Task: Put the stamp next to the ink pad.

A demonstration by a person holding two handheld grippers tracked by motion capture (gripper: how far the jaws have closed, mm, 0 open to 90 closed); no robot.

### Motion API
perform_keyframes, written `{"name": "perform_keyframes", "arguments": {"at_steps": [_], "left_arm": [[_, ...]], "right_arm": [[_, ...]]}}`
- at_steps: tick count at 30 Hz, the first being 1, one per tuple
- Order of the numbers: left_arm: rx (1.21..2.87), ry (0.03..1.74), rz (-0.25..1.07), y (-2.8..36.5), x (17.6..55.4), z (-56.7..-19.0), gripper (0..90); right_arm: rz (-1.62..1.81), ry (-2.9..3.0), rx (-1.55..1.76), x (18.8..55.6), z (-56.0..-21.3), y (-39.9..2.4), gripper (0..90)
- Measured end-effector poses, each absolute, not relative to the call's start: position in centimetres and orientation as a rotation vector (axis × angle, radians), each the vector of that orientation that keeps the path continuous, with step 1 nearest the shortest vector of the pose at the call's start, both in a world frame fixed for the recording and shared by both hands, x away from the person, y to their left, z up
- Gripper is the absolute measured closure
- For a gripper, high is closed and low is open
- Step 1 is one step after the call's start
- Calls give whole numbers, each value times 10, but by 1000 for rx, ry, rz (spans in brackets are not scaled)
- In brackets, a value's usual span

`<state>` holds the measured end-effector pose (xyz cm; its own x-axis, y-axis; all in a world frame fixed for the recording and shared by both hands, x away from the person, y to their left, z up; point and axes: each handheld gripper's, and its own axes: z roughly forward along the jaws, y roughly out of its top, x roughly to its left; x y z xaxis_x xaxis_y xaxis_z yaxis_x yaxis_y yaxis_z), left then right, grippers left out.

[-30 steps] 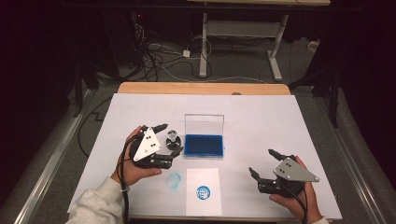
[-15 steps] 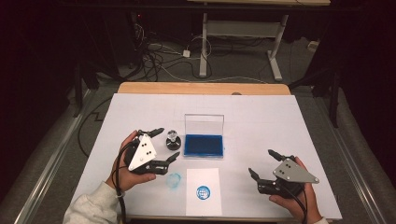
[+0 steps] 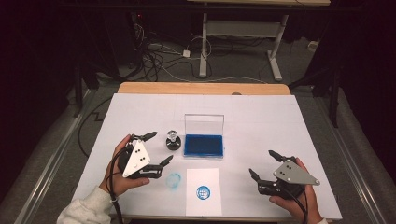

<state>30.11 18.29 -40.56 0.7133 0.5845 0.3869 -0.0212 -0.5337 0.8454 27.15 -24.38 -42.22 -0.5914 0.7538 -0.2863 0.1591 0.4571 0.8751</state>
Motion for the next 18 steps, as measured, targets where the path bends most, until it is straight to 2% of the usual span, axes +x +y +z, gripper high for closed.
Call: {"name": "perform_keyframes", "arguments": {"at_steps": [18], "left_arm": [[2063, 535, 832, 206, 294, -448, 152]], "right_arm": [[1117, 2030, 759, 272, -426, -243, 164]]}}
